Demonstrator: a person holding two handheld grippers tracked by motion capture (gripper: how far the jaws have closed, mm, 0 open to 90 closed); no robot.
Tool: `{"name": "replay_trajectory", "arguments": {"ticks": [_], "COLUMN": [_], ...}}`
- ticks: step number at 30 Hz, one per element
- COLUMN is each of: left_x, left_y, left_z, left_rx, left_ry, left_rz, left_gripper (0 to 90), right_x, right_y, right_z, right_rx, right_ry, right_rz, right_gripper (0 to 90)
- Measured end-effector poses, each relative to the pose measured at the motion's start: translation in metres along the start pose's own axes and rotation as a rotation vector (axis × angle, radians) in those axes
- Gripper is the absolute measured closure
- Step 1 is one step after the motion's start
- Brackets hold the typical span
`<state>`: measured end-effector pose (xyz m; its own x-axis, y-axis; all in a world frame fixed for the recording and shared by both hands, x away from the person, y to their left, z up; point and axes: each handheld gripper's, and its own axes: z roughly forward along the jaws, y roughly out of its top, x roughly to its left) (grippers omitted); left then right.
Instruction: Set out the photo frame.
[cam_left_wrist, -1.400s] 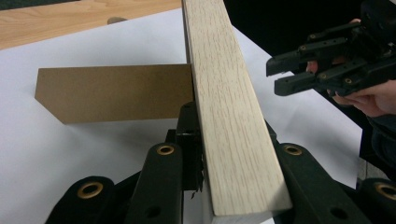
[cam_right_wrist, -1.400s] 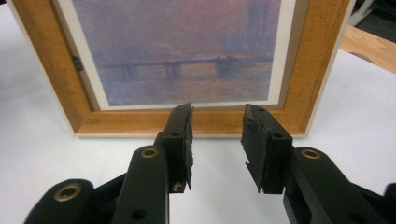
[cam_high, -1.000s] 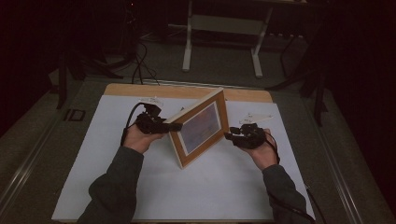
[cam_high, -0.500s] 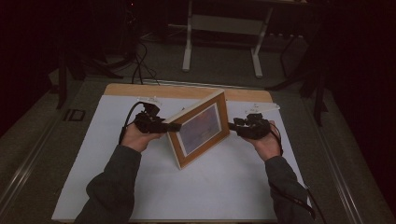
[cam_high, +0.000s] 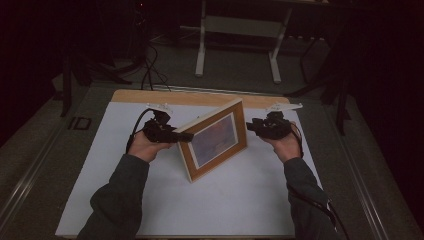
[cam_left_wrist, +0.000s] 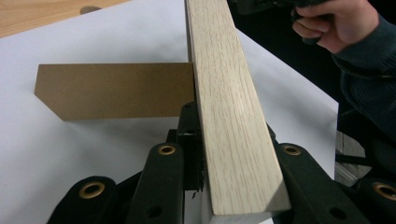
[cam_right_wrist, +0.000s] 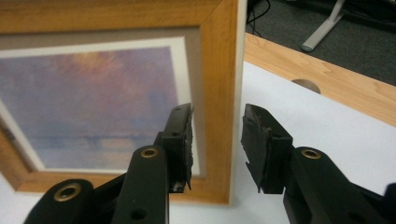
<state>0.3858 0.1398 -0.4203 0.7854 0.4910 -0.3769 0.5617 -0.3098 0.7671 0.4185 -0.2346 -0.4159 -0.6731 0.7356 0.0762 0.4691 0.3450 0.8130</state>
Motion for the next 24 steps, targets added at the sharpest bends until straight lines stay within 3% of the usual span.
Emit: {"name": "replay_trajectory", "arguments": {"ticks": [12, 18, 24], "left_x": [0.003, 0.007, 0.01], "left_y": [0.003, 0.006, 0.007], "left_z": [0.002, 0.003, 0.005], "left_rx": [0.013, 0.022, 0.027], "left_ry": [-0.025, -0.045, -0.067], "left_rz": [0.011, 0.019, 0.022], "left_gripper": [74.9, 74.9, 74.9], "right_x": [-0.011, -0.015, -0.016], "right_y": [0.015, 0.017, 0.018], "right_z": [0.008, 0.013, 0.018], "right_rx": [-0.015, 0.003, 0.013], "right_ry": [0.025, 0.033, 0.062], "right_rz": [0.007, 0.019, 0.0], "right_gripper": [56.5, 53.2, 48.8]}}
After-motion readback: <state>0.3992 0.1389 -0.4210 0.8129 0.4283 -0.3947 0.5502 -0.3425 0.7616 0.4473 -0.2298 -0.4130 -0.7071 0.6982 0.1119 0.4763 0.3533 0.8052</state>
